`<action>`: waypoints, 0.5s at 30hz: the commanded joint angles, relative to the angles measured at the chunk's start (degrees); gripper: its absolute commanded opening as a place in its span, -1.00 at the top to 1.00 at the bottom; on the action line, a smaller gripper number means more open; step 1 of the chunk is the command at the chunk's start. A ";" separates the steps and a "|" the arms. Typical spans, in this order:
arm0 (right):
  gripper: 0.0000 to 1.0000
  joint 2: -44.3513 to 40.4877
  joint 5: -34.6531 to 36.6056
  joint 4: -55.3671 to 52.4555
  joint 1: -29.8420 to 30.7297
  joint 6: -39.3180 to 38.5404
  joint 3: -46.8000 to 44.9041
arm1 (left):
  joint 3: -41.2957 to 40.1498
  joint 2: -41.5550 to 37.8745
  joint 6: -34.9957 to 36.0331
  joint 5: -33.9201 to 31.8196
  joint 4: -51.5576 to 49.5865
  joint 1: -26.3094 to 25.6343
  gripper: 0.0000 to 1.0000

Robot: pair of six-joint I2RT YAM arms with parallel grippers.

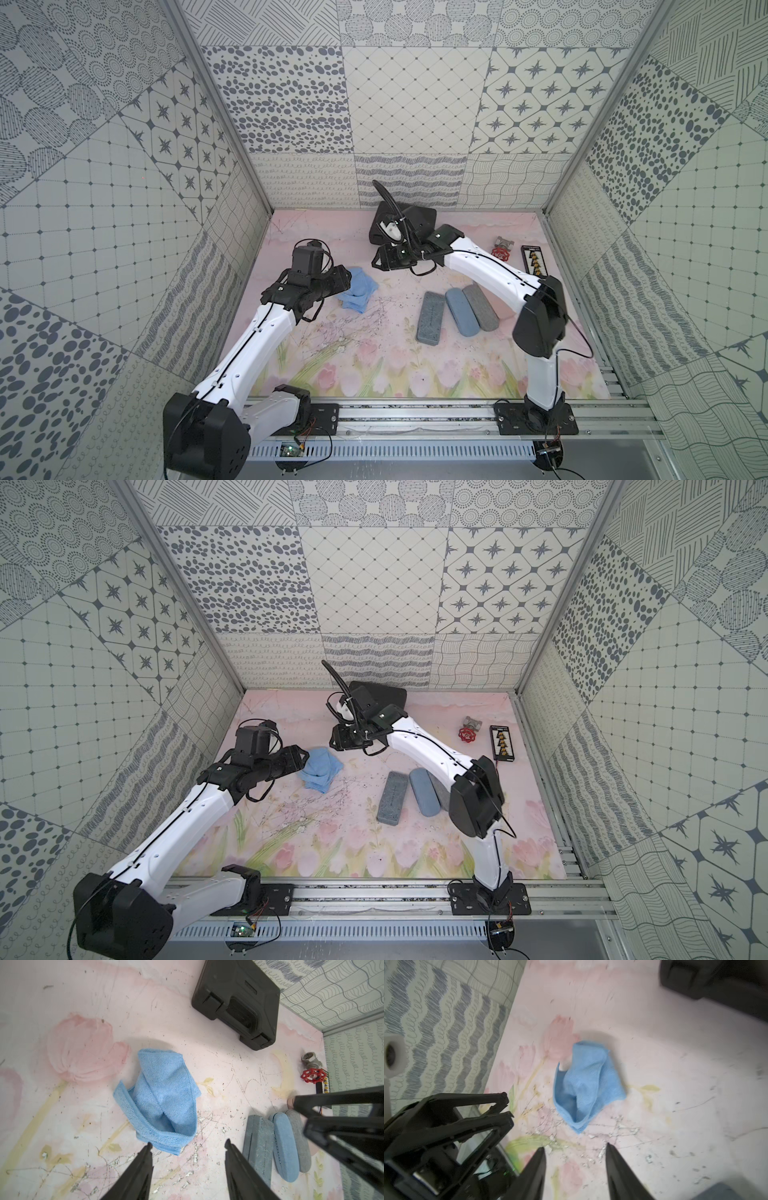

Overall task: Wipe the eyeglass case
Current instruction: Reset both arms

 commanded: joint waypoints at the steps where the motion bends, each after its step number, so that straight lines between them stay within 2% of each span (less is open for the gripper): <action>1: -0.72 -14.78 15.34 32.27 0.27 -16.54 -23.84 | -10.47 -4.47 17.01 -5.04 27.89 -0.77 -0.37; 2: -0.97 -18.99 18.99 41.87 0.22 -19.53 -32.01 | -11.33 -4.63 18.00 -7.46 29.87 -0.83 -0.42; 3: -0.97 -21.54 21.99 46.25 -0.29 -20.79 -36.12 | -11.45 -4.25 18.89 -9.46 30.79 -0.66 -0.44; 5: -0.98 -24.72 26.63 44.92 -3.74 -20.82 -39.01 | -12.62 -3.56 20.35 -16.12 33.02 -0.81 -0.44; 9: -0.98 -31.24 30.35 44.88 -13.01 -17.69 -46.79 | -19.45 -4.14 22.95 -29.19 40.02 -0.36 -0.50; 13: -0.98 -33.91 27.83 43.61 -24.66 -6.85 -53.90 | -21.04 -0.59 25.27 -32.57 41.93 0.06 -0.51; 15: -0.98 -34.87 31.64 44.43 -27.31 -8.30 -56.59 | -21.58 2.56 25.79 -33.20 45.17 0.18 -0.52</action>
